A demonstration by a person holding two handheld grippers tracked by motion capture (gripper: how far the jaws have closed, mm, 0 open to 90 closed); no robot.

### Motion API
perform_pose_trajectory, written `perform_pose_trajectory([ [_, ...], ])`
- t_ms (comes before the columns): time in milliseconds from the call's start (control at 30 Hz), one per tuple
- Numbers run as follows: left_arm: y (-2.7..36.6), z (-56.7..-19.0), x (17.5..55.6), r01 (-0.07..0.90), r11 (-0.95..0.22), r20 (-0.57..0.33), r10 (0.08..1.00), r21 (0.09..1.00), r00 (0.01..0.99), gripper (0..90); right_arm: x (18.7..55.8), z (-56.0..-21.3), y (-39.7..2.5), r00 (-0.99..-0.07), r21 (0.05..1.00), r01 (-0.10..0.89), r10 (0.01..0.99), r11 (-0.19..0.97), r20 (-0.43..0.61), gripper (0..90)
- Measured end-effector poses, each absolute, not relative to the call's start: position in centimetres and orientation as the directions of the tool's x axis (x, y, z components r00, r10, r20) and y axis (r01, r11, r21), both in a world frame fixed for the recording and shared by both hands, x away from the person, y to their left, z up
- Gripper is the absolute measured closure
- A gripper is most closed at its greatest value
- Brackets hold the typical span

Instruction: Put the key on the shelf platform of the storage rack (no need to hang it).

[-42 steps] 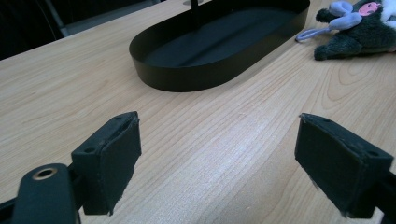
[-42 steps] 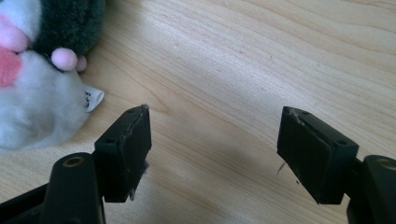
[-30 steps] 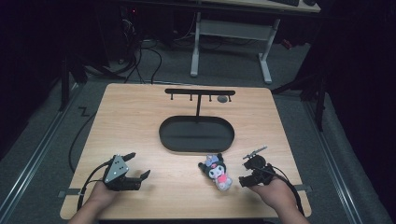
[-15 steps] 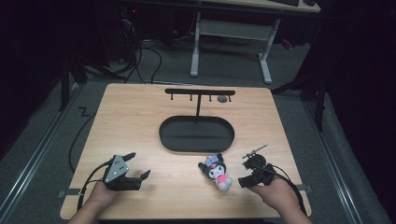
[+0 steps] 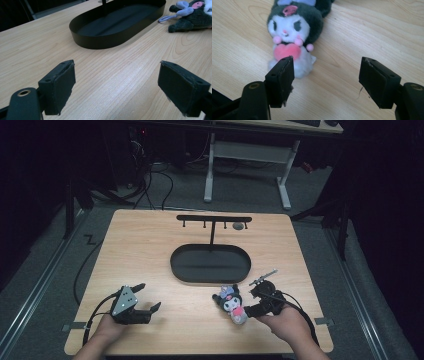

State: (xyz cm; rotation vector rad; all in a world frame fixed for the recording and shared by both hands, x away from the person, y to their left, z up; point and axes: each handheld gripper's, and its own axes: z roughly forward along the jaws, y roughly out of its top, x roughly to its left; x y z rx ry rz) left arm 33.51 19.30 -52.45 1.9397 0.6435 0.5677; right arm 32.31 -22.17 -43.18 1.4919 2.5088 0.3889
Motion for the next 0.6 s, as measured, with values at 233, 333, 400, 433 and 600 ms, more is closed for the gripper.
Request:
perform_pose_trajectory([
  [233, 19.3, -52.4, 33.5, 0.194, -0.385, 0.116, 0.65, 0.902, 0.751, 15.4, 32.3, -43.3, -20.8, -0.497, 0.33, 0.815, 0.867, 0.476, -0.024, 28.8],
  [333, 19.3, -52.4, 33.5, 0.194, -0.384, 0.115, 0.65, 0.903, 0.751, 15.4, 32.2, -43.3, -20.3, -0.508, 0.329, 0.809, 0.861, 0.487, -0.024, 28.8],
  [400, 19.3, -52.4, 33.5, 0.194, -0.385, 0.116, 0.65, 0.902, 0.751, 15.4, 32.1, -43.3, -19.9, -0.514, 0.337, 0.805, 0.858, 0.489, -0.017, 28.7],
  [433, 19.3, -52.4, 33.5, 0.194, -0.385, 0.116, 0.65, 0.902, 0.751, 15.4, 32.1, -43.3, -19.7, -0.517, 0.34, 0.802, 0.856, 0.491, -0.018, 28.5],
  [600, 19.3, -52.4, 33.5, 0.195, -0.386, 0.116, 0.65, 0.902, 0.751, 15.4, 31.9, -43.7, -18.8, -0.534, 0.328, 0.796, 0.845, 0.508, -0.015, 26.8],
])
